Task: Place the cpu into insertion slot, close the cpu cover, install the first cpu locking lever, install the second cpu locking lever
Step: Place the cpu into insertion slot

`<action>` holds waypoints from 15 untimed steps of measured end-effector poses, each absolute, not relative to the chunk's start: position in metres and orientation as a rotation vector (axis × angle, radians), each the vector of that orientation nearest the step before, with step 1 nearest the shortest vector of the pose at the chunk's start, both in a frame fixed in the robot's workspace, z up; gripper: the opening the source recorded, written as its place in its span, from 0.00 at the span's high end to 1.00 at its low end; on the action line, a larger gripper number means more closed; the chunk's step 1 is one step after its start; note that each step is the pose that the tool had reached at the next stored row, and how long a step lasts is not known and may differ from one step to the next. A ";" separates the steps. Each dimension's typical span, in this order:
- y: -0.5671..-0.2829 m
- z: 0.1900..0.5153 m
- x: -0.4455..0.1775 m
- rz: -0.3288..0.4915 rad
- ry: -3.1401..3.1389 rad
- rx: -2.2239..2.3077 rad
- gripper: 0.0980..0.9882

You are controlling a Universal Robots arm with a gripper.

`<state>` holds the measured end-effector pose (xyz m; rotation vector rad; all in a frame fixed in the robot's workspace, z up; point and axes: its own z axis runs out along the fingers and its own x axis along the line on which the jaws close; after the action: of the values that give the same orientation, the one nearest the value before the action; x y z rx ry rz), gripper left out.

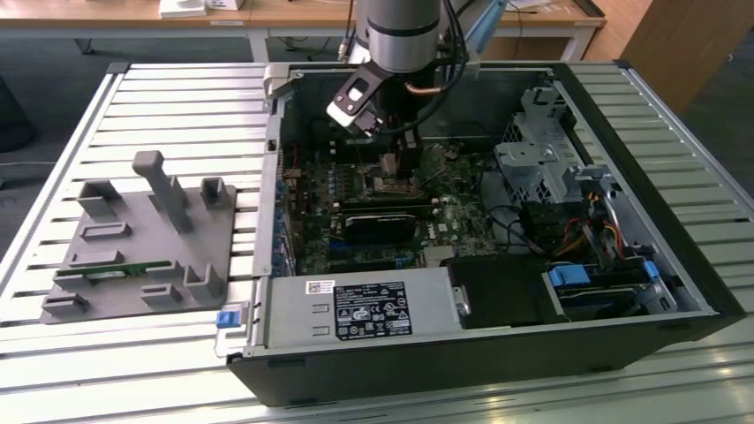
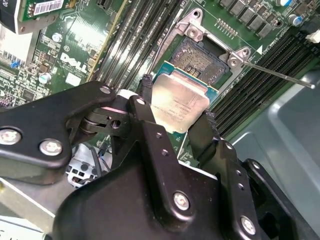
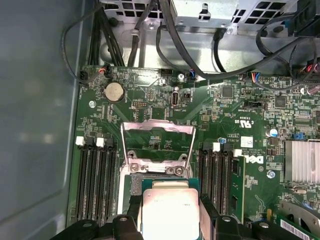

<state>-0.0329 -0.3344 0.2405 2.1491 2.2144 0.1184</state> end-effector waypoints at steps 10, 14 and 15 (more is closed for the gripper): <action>-0.334 0.233 -0.033 0.117 2.212 2.150 0.51; -0.333 0.228 -0.033 0.116 2.174 2.187 0.51; -0.333 0.228 -0.033 0.116 2.168 2.193 0.51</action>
<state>-0.0330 -0.3328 0.2276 2.1926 2.1684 0.1155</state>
